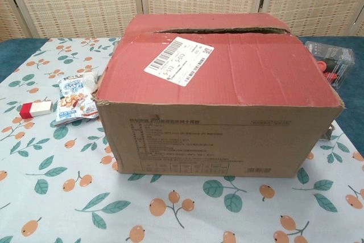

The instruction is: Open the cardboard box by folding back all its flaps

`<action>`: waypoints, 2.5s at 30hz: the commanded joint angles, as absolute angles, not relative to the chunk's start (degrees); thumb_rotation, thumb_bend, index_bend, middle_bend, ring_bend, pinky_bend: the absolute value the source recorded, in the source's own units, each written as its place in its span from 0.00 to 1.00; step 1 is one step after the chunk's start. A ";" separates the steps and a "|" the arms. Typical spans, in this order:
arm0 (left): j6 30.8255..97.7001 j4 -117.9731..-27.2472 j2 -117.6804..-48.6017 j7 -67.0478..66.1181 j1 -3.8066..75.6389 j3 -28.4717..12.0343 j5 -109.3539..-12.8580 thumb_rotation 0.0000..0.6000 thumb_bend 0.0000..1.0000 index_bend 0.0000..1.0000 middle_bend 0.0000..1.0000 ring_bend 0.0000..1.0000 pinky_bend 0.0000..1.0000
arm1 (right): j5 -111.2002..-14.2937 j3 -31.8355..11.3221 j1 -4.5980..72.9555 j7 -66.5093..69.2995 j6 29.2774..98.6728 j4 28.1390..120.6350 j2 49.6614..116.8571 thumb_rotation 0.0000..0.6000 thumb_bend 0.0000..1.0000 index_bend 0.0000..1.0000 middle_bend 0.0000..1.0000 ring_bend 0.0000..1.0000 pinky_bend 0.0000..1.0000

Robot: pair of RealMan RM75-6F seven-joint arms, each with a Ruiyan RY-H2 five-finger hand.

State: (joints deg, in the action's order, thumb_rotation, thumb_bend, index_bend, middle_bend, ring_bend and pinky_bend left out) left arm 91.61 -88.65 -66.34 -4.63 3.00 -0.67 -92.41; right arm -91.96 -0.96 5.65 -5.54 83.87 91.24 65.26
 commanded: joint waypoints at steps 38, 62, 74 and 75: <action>83.87 -81.87 -64.64 11.57 8.95 -4.46 -87.56 1.00 0.36 0.00 0.00 0.00 0.01 | -78.42 -15.10 31.37 -16.81 60.91 99.31 70.19 1.00 0.43 0.00 0.00 0.00 0.00; 81.74 -77.77 -63.00 24.34 10.07 -4.41 -86.88 1.00 0.36 0.00 0.00 0.00 0.00 | -69.49 -18.73 43.39 -19.35 57.21 84.22 83.14 1.00 0.43 0.00 0.00 0.00 0.00; 81.79 -75.68 -63.17 28.40 9.94 -4.97 -85.58 1.00 0.36 0.00 0.00 0.00 0.00 | -65.13 -22.51 46.25 -21.58 58.45 85.58 80.91 1.00 0.43 0.00 0.00 0.00 0.00; 81.56 -75.55 -63.19 28.74 9.99 -4.99 -85.43 1.00 0.36 0.00 0.00 0.00 0.00 | -64.08 -23.19 46.84 -21.67 58.09 85.26 80.76 1.00 0.43 0.00 0.00 0.00 0.00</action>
